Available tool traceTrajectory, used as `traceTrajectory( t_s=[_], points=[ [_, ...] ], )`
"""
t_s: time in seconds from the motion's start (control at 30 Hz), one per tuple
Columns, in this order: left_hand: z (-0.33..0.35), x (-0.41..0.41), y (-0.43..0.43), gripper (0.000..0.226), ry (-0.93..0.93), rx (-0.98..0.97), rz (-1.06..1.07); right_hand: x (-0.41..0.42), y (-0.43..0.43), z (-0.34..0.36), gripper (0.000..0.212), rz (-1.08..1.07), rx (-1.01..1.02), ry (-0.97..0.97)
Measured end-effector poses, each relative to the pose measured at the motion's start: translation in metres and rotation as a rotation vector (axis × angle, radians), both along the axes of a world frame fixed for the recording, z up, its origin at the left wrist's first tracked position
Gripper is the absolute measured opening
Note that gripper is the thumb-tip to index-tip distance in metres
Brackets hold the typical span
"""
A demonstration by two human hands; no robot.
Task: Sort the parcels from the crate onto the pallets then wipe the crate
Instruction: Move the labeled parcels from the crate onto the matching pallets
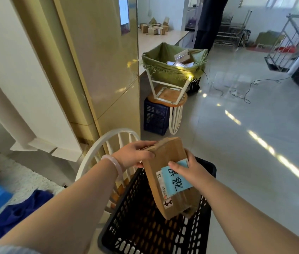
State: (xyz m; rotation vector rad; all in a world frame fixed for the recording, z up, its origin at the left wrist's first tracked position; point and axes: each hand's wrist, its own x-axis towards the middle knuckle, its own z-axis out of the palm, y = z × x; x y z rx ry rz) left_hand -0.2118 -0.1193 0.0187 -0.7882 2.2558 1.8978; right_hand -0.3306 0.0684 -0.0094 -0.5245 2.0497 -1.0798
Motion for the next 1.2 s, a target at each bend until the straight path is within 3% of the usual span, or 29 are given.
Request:
traceTrajectory(
  t_s=[0.1,0.3,0.43,0.5,0.63,0.8,0.9,1.07,1.2],
  points=[
    [-0.002,0.003,0.004,0.063,0.021,0.032,0.05,0.003,0.002,-0.001,0.057,-0.007,-0.02,-0.045],
    [-0.015,0.013,0.032,0.08,0.172,0.139,0.29,0.006,0.007,-0.013,0.063,-0.16,-0.116,-0.111],
    [-0.028,0.024,0.05,0.107,0.086,0.116,0.129,0.01,0.004,-0.016,0.062,-0.302,-0.15,-0.17],
    [-0.032,0.03,0.057,0.106,0.064,0.117,0.075,0.013,0.001,-0.016,0.066,-0.333,-0.122,-0.158],
    [-0.034,0.038,0.049,0.109,0.036,0.127,0.124,0.022,0.002,-0.01,0.046,-0.292,-0.178,-0.229],
    [-0.029,0.046,0.036,0.103,0.048,0.198,0.143,0.03,-0.001,-0.012,0.048,-0.286,-0.235,-0.321],
    [-0.026,0.053,0.034,0.095,0.094,0.235,0.258,0.036,-0.008,-0.008,0.046,-0.345,-0.296,-0.333],
    [-0.025,0.08,0.039,0.103,0.194,0.258,0.465,0.05,-0.028,-0.005,0.051,-0.467,-0.407,-0.394],
    [-0.03,0.096,0.039,0.108,0.306,0.333,0.597,0.081,-0.054,-0.006,0.05,-0.436,-0.432,-0.449]
  ],
)
